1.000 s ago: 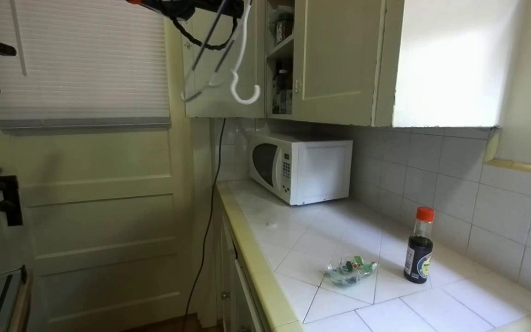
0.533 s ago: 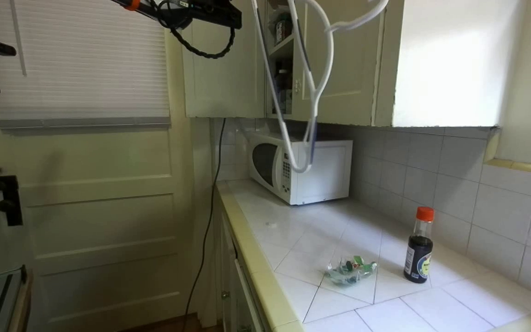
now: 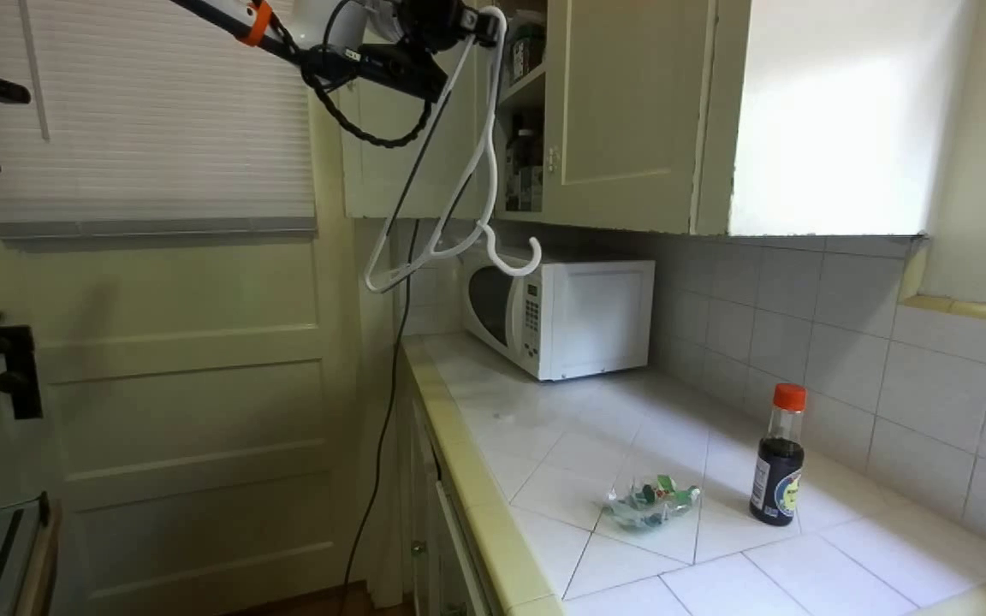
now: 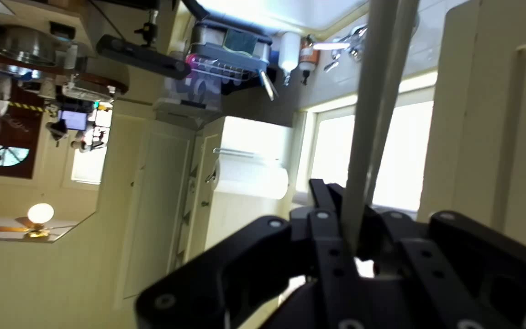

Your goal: Unhook the hanger from the right cabinet door and put it on the counter

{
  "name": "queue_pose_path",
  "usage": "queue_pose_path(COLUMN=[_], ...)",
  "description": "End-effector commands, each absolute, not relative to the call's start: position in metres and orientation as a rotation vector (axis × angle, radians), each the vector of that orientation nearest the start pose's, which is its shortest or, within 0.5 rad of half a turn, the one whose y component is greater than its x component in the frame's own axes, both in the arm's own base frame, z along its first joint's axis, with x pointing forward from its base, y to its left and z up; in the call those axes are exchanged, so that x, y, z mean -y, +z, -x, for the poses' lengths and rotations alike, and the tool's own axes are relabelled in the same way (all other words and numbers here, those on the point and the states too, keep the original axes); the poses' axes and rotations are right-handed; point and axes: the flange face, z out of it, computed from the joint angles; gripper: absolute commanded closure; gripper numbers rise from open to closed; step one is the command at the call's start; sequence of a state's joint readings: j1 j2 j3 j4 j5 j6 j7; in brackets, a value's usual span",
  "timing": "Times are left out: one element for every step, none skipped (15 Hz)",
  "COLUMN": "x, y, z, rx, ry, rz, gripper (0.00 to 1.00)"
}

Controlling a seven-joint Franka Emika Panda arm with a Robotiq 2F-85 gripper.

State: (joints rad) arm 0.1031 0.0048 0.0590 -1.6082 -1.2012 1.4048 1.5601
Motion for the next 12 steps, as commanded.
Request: queue_pose_path(x=[0.031, 0.031, 0.032, 0.032, 0.033, 0.033, 0.035, 0.036, 0.039, 0.044, 0.049, 0.055], y=[0.635, 0.626, 0.616, 0.607, 0.598, 0.589, 0.582, 0.574, 0.567, 0.56, 0.553, 0.546], z=[-0.566, -0.572, -0.579, -0.583, -0.589, -0.594, -0.598, -0.603, -0.606, -0.609, -0.612, -0.614], rx=[1.252, 1.2, 1.145, 1.085, 1.025, 0.959, 0.893, 0.832, 0.77, 0.711, 0.651, 0.606], ry=[0.875, 0.858, 0.841, 0.821, 0.806, 0.791, 0.778, 0.772, 0.763, 0.762, 0.757, 0.752], rz=[-1.712, -1.761, -1.804, -1.842, -1.877, -1.907, -1.934, -1.969, -1.999, -2.036, -2.068, -2.096], gripper=[0.98, 0.98, 0.98, 0.98, 0.98, 0.98, 0.98, 0.98, 0.98, 0.98, 0.98, 0.98])
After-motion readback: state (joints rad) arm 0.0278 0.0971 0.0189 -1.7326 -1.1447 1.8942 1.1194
